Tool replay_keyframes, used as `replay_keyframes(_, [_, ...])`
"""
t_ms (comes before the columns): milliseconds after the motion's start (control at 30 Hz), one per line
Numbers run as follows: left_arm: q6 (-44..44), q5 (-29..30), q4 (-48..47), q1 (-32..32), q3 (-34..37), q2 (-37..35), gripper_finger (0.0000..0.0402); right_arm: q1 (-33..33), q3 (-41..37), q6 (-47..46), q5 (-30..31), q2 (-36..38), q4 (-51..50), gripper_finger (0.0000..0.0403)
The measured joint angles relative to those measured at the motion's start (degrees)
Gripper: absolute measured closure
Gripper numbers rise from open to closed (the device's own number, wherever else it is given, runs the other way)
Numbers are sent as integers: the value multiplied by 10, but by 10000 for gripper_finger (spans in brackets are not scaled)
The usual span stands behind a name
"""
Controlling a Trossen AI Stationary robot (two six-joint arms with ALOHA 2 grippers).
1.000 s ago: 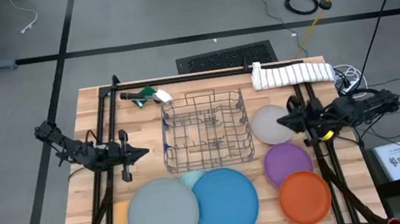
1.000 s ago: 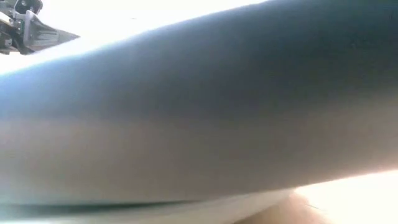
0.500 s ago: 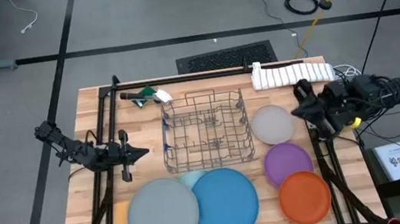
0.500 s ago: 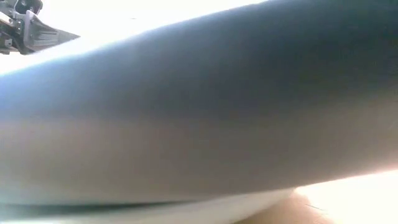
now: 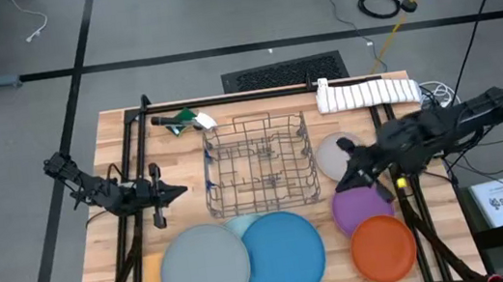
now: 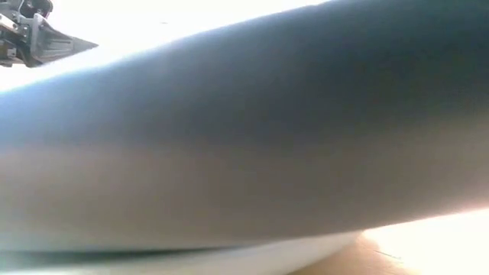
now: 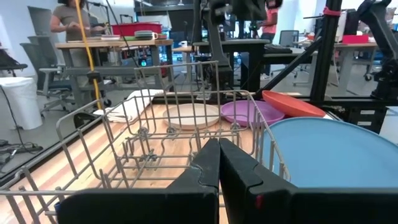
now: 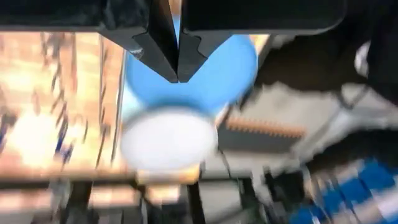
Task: Sort dishes
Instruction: Put the green plate into the green dish rack
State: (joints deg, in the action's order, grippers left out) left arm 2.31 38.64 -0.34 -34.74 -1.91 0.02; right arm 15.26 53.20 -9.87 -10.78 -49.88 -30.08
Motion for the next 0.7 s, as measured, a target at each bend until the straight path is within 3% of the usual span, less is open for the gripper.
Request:
replay_keyframes(233, [-5,0,25,0,1,0,398,58,46,-31,0,-97,-55,397])
replay_keyframes(500, [0,-3,146,0,1,0,398,115,110,-25,3,-192,-41,397])
replay_keyframes(700, [-4,-4,166,0,1,0,398,119,111,-14,0,-240,-1,397])
